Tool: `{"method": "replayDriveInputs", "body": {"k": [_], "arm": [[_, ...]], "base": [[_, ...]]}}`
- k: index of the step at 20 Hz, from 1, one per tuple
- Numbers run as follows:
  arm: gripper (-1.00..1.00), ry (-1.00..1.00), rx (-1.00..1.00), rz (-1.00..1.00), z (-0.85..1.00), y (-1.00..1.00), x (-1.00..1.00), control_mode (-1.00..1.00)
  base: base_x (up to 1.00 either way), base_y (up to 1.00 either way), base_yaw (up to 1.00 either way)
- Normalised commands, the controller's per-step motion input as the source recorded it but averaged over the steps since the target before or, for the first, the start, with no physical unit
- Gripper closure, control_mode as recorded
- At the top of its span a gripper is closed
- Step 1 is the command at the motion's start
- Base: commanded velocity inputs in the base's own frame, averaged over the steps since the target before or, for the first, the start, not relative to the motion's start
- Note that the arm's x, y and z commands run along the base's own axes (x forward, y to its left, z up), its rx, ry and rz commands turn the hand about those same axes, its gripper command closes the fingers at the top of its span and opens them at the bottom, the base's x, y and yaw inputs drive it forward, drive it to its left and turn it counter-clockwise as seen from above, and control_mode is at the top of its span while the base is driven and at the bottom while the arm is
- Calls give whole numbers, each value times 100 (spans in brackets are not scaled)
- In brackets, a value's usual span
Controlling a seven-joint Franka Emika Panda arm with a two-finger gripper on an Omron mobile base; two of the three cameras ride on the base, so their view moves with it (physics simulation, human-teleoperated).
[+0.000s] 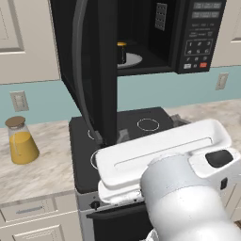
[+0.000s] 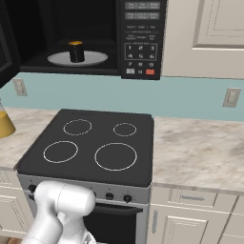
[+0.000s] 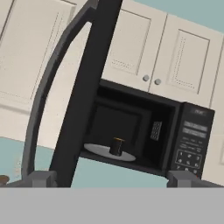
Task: Pick the mug from the counter and place it inside the microwave. Then close the microwave.
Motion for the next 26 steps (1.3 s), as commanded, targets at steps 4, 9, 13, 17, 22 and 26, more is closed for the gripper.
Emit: {"method": "replayDriveInputs", "body": {"k": [4, 9, 13, 17, 22, 26], "arm": [[-100, 0, -5, -18, 0, 39, 20, -100], [-100, 0, -6, -24, -10, 39, 38, -100], [-100, -2, -6, -25, -7, 42, 20, -100], [-100, -1, -6, -25, -2, 38, 18, -100], [-100, 0, -3, -24, -4, 32, 17, -100], [-100, 0, 0, -18, -8, 19, 8, -100]], "base": [[0, 0, 0], [0, 0, 0], [0, 0, 0], [0, 0, 0], [0, 0, 0], [0, 0, 0]]}}
